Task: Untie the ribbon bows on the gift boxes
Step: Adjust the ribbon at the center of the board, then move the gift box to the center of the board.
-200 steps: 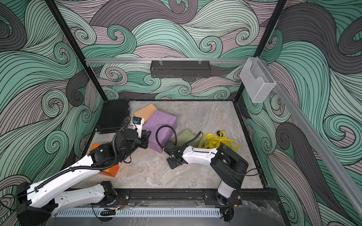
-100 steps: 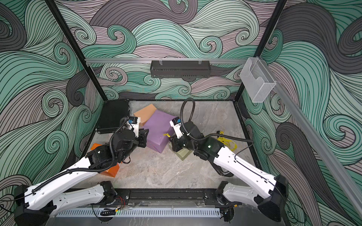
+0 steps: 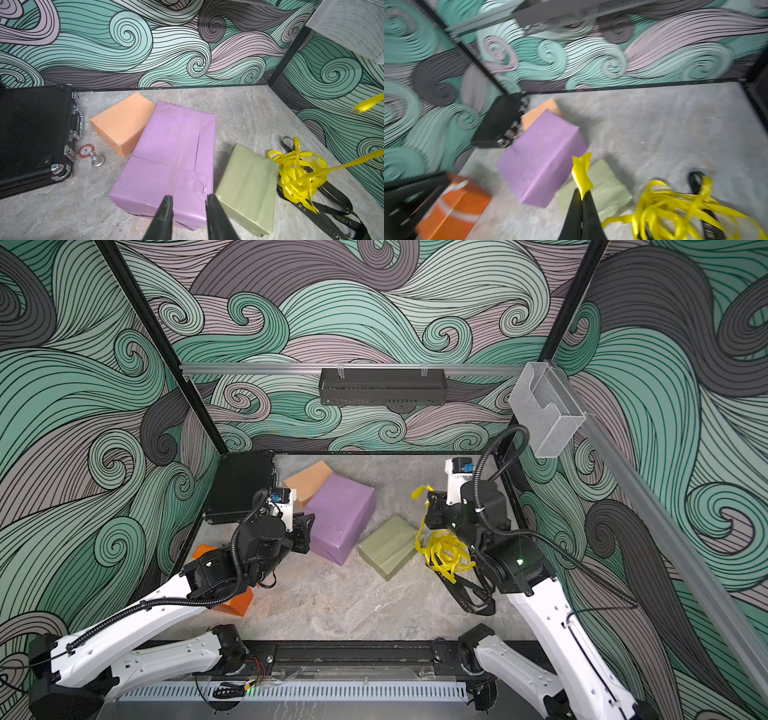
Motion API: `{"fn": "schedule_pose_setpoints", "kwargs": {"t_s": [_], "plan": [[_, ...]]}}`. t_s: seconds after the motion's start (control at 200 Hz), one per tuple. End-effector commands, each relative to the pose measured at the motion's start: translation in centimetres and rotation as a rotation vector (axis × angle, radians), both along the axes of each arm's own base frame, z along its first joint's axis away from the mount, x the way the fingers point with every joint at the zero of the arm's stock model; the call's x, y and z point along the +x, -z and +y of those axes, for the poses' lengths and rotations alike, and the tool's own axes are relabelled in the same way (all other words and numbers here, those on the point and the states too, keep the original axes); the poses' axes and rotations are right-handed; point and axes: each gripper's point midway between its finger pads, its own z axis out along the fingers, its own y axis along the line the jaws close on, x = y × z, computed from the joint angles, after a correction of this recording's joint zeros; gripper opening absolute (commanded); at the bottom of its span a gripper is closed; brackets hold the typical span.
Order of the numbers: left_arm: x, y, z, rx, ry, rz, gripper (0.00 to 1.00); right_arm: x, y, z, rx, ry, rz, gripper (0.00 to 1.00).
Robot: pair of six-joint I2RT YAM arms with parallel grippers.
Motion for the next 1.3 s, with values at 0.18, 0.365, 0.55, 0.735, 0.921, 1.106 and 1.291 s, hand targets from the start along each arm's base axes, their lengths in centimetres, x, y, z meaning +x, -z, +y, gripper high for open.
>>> {"fn": "schedule_pose_setpoints", "kwargs": {"t_s": [0.18,0.365,0.55,0.735,0.921,1.106,1.291], "plan": [[0.5,-0.8,1.9,-0.011,-0.095,-0.02,0.44,3.0,16.5,-8.1,0.084,0.333,0.463,0.23],[0.8,-1.4,3.8,0.027,-0.166,-0.026,0.56,4.2,18.0,-8.9,0.259,0.389,0.458,0.79],[0.4,-2.4,7.5,0.055,-0.278,-0.017,0.72,3.6,12.8,-10.1,0.433,0.461,0.23,0.86],[-0.7,-1.4,13.5,0.035,-0.441,0.1,0.84,2.6,7.0,-1.7,0.584,0.09,0.038,0.81],[-1.5,-0.4,19.1,0.017,-0.641,0.235,0.89,-3.1,9.2,13.8,0.306,-0.461,0.073,0.78],[-1.7,3.1,25.1,-0.062,-0.871,0.437,0.88,-10.1,14.7,22.1,0.023,-0.778,0.028,0.78],[-3.5,8.1,31.1,-0.182,-1.113,0.619,0.91,-13.4,16.5,25.2,-0.079,-0.907,-0.063,0.78]]}}
